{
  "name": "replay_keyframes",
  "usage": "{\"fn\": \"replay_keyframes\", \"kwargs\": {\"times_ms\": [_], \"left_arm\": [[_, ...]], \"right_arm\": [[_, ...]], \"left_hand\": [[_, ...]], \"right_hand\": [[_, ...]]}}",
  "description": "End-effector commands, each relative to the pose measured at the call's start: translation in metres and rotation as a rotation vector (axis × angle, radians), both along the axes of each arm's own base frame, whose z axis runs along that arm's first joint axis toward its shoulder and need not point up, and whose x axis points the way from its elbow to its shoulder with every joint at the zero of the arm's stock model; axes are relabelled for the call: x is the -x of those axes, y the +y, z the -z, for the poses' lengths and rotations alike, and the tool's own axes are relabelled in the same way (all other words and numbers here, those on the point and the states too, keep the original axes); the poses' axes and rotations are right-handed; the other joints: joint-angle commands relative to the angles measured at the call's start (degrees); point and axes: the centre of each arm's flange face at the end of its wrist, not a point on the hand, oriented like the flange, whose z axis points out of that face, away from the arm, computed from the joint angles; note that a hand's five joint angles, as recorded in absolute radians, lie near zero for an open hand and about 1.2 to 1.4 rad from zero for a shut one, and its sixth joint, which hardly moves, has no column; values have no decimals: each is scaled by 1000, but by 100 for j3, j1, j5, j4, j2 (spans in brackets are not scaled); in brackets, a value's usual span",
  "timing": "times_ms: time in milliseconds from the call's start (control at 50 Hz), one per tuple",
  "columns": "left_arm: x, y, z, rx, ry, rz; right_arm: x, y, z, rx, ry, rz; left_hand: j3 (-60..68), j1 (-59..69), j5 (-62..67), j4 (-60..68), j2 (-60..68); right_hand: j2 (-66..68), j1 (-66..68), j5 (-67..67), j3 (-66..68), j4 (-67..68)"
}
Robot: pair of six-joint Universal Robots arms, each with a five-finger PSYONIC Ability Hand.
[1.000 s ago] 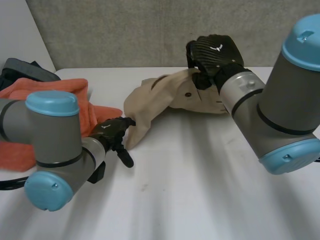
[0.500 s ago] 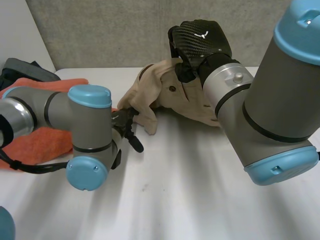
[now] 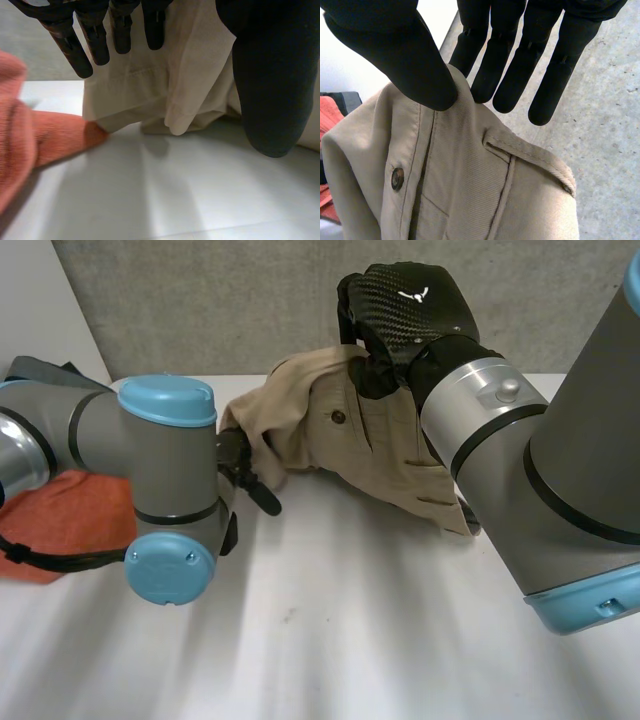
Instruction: Fold the laundry.
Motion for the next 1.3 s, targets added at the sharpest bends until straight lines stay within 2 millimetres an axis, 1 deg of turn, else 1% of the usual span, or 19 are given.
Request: {"fn": "replay_keyframes", "kwargs": {"times_ms": [20, 220, 320, 360, 420, 440, 460, 480, 520, 600, 660, 740, 760, 900, 1020, 1120, 1180, 1260, 1300], "left_arm": [[16, 9, 4, -6, 28, 63], [16, -11, -5, 83, 80, -29], [23, -11, -8, 70, 136, -13], [24, -10, -8, 62, 153, -8], [23, -10, -8, 53, 167, -14], [22, -11, -9, 55, 168, -18], [19, -14, -12, 67, 171, -35], [16, -16, -13, 69, 172, -51], [8, -22, -16, 76, 165, -86], [-18, -35, -43, 113, 153, -137], [-28, -39, -59, 138, 114, -100], [-37, -32, -82, 185, -55, 73], [-38, -22, -88, 198, -165, 176], [-46, 35, -101, 247, -551, 494], [-36, 53, -88, 293, -742, 670], [-21, 37, -53, 230, -789, 716], [-13, 23, -46, 235, -796, 698], [8, -12, -69, 405, -772, 610], [19, -32, -102, 569, -729, 530]], "right_arm": [[-4, 10, 3, -32, -17, -31], [0, 20, 5, -58, -36, -47], [3, 21, 5, -60, -34, -47], [3, 20, 6, -62, -32, -44], [6, 16, 7, -64, -31, -30], [7, 15, 8, -66, -31, -25], [9, 11, 9, -68, -29, -15], [10, 8, 9, -69, -28, -7], [13, 2, 11, -72, -25, 10], [26, -19, 14, -67, -2, 70], [32, -30, 18, -54, 33, 96], [39, -46, 28, -20, 144, 112], [42, -50, 33, -9, 207, 108], [62, -63, 63, -51, 513, 87], [70, -69, 98, -166, 703, 21], [68, -81, 127, -247, 754, -6], [63, -94, 135, -231, 733, 10], [53, -128, 127, -121, 647, 92], [47, -152, 101, -7, 557, 177]], "left_hand": [[-214, -221, -311, -159, -186], [597, 590, 500, 653, 626], [797, 790, 700, 853, 825], [1519, 1512, 1422, 1574, 1547], [3383, 3376, 3286, 3438, 3411], [4322, 4315, 4225, 4378, 4350], [6180, 6173, 6083, 6236, 6208], [6779, 6773, 6683, 6835, 6808], [6786, 6779, 6689, 6841, 6814], [6786, 6779, 6689, 6841, 6814], [6786, 6779, 6689, 6841, 6814], [6786, 6779, 6689, 6841, 6814], [6786, 6779, 6689, 6841, 6814], [6786, 6779, 6689, 6841, 6814], [6786, 6779, 6689, 6841, 6814], [6786, 6779, 6689, 6841, 6814], [6786, 6779, 6689, 6841, 6814], [6786, 6779, 6689, 6841, 6814], [6786, 6779, 6689, 6841, 6814]], "right_hand": [[1159, 1564, 1194, 1192, 1153], [1159, 1564, 1194, 1192, 1153], [1159, 1564, 1194, 1192, 1153], [1159, 1564, 1194, 1192, 1153], [1159, 1564, 1194, 1192, 1153], [1159, 1564, 1194, 1192, 1153], [1159, 1564, 1194, 1192, 1153], [1159, 1564, 1194, 1192, 1153], [1159, 1564, 1194, 1192, 1153], [1159, 1564, 1194, 1192, 1153], [1159, 1564, 1194, 1192, 1153], [1159, 1564, 1194, 1192, 1153], [1159, 1564, 1194, 1192, 1153], [1159, 1564, 1194, 1192, 1153], [1159, 1564, 1194, 1192, 1153], [1159, 1564, 1194, 1192, 1153], [1159, 1564, 1194, 1192, 1153], [1159, 1564, 1194, 1192, 1153], [1159, 1564, 1194, 1192, 1153]]}}
